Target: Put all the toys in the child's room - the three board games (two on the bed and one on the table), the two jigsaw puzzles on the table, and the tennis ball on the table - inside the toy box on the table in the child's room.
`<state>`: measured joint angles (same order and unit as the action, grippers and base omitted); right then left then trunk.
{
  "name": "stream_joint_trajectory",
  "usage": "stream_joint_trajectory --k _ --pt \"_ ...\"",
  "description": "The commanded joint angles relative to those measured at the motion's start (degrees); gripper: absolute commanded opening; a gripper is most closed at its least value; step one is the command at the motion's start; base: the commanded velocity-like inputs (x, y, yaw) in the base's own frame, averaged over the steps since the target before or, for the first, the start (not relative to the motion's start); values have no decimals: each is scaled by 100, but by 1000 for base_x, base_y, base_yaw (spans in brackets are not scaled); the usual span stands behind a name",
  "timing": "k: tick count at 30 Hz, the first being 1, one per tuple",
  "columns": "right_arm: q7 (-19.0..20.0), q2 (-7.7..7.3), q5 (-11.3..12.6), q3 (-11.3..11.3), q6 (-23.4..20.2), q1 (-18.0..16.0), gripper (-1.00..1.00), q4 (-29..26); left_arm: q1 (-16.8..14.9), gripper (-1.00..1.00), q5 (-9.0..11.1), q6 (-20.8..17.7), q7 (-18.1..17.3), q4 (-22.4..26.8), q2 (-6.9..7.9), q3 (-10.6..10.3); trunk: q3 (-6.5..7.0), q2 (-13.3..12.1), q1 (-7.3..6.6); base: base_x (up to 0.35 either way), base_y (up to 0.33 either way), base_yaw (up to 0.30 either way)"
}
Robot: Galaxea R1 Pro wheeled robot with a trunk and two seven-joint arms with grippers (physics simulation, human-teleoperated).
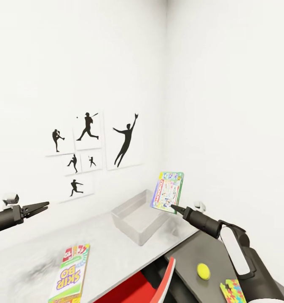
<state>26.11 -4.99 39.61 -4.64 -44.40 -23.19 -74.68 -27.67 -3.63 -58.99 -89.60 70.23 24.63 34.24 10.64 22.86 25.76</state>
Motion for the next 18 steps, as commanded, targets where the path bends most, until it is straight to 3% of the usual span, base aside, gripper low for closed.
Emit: stream_joint_trajectory --k 1,7,18 --pt "16 2 37 -11 -42 -2 -100 -3 -4 100 -39 -60 -40 0 -2 4 -6 6 3 47 -4 247" --pt "17 -2 34 -11 -34 -2 -100 -14 -2 100 -41 -60 -40 0 -2 4 -13 6 3 26 2 74" --pt "19 -11 38 -20 -42 -2 -100 6 -1 100 -39 -60 -40 0 -2 4 -14 6 3 131 51 3"
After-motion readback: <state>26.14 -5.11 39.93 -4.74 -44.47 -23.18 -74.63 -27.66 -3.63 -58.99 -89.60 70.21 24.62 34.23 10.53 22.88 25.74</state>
